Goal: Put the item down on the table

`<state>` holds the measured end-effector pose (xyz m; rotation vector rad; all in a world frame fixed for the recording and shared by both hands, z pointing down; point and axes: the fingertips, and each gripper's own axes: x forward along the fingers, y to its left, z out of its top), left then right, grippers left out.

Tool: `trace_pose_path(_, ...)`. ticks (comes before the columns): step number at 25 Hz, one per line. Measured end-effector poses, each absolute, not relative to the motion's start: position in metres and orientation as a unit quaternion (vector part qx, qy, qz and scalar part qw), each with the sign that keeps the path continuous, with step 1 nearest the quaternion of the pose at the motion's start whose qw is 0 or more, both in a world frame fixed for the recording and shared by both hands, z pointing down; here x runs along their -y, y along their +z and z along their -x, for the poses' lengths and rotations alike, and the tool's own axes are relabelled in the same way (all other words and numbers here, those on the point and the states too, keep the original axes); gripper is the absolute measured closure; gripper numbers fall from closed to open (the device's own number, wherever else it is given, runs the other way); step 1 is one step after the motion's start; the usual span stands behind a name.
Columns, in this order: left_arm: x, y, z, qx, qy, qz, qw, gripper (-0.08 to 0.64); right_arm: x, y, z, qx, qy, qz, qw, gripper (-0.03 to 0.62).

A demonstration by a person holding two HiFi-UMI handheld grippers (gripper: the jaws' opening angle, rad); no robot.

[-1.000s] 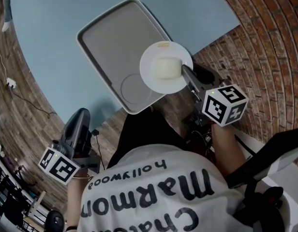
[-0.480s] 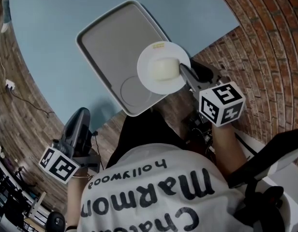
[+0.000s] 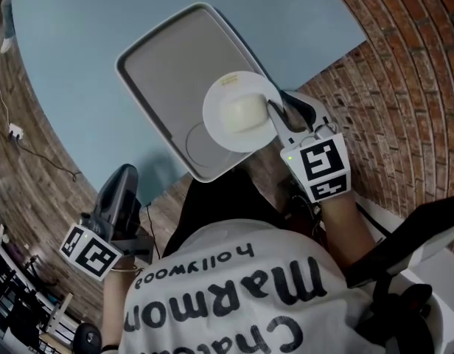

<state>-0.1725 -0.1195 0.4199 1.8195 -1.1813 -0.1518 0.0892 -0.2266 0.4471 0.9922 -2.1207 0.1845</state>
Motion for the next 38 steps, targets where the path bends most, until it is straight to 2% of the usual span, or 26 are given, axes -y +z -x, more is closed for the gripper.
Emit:
trace_pose_path(7,0.114,0.426,0.169,0.475,-0.058,-0.738,0.475,0.525,0.229,0.443,-0.089,0.827,0.045,-0.392,0.402,0.488)
trace_pose_path(19,0.104,0.413,0.172,0.485,-0.071,-0.739,0.462,0.525,0.223,0.420,-0.082,0.844,0.086,-0.389,0.359,0.507)
trace_pose_path(27,0.096,0.387,0.157,0.505,-0.030,-0.776,0.376,0.545,0.196,0.403,-0.086,0.862,0.129,-0.378,0.314,0.581)
trace_pose_path(33,0.074,0.376,0.136,0.494,-0.033,-0.790,0.363,0.551,0.167,0.390,-0.101,0.867,0.124,-0.378,0.301,0.581)
trace_pose_path(38,0.055,0.360,0.125,0.503,-0.040,-0.801,0.324,0.552,0.138,0.385,-0.108,0.872,0.122,-0.365,0.301,0.581)
